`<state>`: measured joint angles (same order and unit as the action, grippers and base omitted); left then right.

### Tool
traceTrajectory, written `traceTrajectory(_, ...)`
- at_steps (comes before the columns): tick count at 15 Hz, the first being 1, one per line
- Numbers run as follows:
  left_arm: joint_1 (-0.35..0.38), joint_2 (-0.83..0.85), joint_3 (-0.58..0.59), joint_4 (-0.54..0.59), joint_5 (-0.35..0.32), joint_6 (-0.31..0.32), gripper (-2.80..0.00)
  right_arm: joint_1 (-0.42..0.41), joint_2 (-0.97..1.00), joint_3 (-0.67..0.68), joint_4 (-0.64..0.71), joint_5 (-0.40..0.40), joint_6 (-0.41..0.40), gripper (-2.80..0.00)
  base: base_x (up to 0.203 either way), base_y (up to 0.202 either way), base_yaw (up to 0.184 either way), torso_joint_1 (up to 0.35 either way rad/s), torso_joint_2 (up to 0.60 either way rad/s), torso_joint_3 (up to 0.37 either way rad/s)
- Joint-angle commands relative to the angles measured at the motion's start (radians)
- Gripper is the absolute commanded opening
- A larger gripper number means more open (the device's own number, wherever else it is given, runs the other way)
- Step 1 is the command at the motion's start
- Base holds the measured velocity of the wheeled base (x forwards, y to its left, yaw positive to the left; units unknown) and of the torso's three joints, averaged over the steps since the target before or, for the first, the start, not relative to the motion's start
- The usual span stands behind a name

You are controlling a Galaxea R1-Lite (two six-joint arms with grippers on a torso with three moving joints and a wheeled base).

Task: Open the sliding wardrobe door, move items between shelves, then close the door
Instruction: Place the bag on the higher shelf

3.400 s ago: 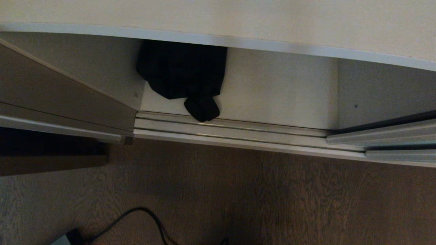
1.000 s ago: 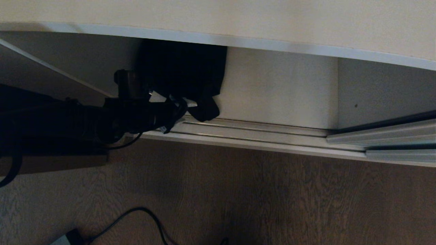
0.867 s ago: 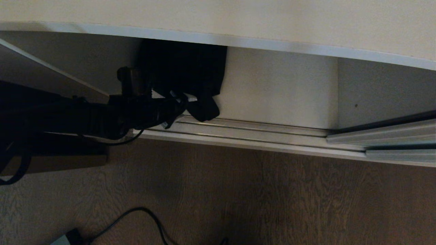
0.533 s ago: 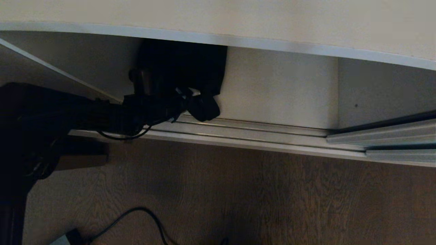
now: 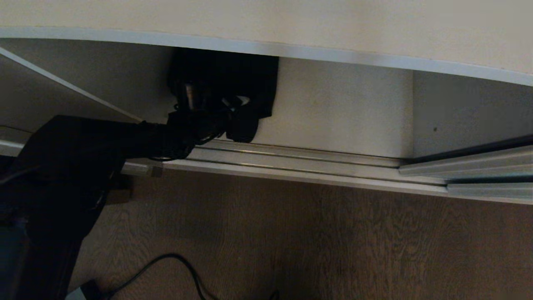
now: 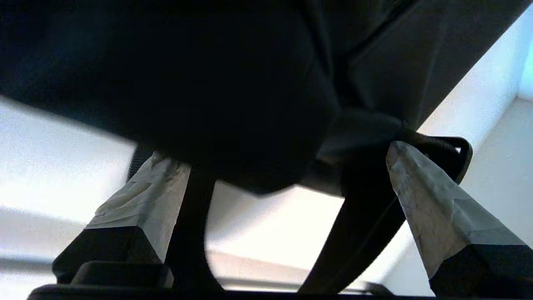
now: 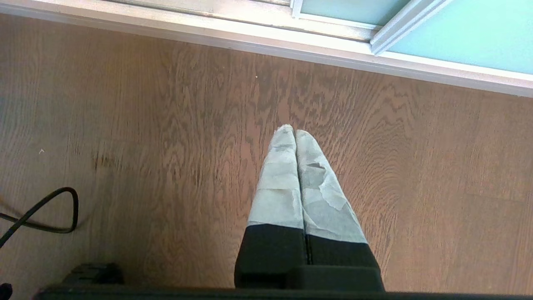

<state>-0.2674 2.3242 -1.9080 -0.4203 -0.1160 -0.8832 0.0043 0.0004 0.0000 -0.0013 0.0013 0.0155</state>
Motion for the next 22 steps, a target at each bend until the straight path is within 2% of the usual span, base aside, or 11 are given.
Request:
traceTrajectory(1,0.001,0.030,-0.014,-0.036,0.001,0.024,0.00,0.000,-0.005,0.000,0.000,0.000,0.000,-2.80,0.000,0.000,0.000,0.000,0.00,0.000)
traceTrajectory(3,0.002,0.037,-0.014,-0.046,0.002,0.046,0.00,0.000,-0.005,0.000,0.000,0.000,0.000,-2.80,0.000,0.000,0.000,0.000,0.00,0.000)
traceTrajectory(4,0.002,0.037,-0.015,-0.046,0.002,0.050,-0.72,0.000,-0.005,0.000,0.000,0.000,0.000,-2.80,0.000,0.000,0.000,0.000,0.00,0.000)
traceTrajectory(5,0.004,0.038,-0.016,-0.046,0.002,0.053,-2.80,0.000,-0.005,0.000,0.000,0.000,0.000,-2.80,0.000,0.000,0.000,0.000,0.00,0.000)
traceTrajectory(11,0.010,0.022,-0.017,-0.077,-0.003,0.063,-2.80,0.000,-0.005,0.000,0.000,0.000,0.001,-2.80,0.000,0.000,0.000,0.000,0.00,0.000)
traceTrajectory(15,0.008,-0.007,-0.023,-0.080,-0.051,0.093,-2.80,0.000,-0.005,0.000,0.000,0.000,0.000,-2.80,0.000,0.000,0.000,0.000,0.00,0.000)
traceTrajectory(22,0.005,-0.048,0.009,-0.067,-0.032,0.098,-2.80,0.000,-0.005,0.000,0.000,0.000,0.000,-2.80,0.000,0.000,0.000,0.000,0.00,0.000)
